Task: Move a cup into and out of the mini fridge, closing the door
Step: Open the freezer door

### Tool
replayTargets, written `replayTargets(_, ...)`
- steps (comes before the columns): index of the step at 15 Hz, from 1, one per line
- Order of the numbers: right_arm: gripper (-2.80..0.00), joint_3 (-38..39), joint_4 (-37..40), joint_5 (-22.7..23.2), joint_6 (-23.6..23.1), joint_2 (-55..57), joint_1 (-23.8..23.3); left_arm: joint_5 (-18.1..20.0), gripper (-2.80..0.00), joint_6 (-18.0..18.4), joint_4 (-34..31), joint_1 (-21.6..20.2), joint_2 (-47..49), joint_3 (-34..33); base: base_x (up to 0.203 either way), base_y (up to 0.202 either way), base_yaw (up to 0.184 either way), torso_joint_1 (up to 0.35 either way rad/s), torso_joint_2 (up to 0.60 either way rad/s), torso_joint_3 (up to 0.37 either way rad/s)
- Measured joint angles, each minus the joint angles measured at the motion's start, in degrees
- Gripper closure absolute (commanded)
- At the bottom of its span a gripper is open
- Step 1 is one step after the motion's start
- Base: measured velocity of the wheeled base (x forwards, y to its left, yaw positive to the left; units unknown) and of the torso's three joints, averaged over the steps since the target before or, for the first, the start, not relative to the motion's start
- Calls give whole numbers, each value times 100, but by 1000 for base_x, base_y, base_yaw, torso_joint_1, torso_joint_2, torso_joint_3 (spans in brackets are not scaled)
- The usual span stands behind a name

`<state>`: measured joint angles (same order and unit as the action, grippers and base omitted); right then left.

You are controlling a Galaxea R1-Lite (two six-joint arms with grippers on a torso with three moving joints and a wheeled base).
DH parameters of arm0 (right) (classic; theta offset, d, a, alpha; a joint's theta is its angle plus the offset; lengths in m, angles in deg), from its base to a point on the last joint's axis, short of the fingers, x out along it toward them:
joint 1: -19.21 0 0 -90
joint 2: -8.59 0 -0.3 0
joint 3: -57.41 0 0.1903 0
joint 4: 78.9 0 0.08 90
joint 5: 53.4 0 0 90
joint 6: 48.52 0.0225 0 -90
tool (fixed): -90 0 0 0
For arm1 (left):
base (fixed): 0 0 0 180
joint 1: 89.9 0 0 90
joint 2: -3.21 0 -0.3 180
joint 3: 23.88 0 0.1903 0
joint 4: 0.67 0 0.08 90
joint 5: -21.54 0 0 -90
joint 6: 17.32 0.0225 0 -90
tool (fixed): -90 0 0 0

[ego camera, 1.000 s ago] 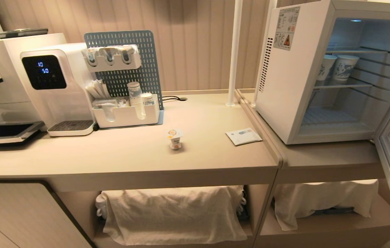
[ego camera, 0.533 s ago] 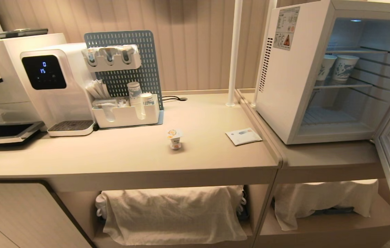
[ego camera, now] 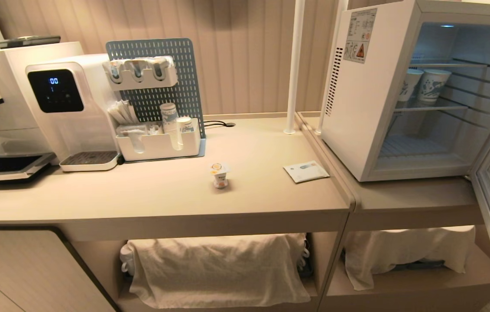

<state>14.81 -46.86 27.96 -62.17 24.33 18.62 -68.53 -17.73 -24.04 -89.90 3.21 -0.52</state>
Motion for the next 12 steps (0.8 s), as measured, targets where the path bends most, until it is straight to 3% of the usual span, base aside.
replayTargets(6, 0, -330, -1099, -531, -926, 1315, -39, 0, 0, -2, 0, 0, 0, 0, 0, 0, 0, 0, 0, 0)
replayTargets(12, 0, -537, -2000, -759, -1683, 2584, -44, 2, 0, -2, 0, 0, 0, 0, 0, 0, 0, 0, 0, 0)
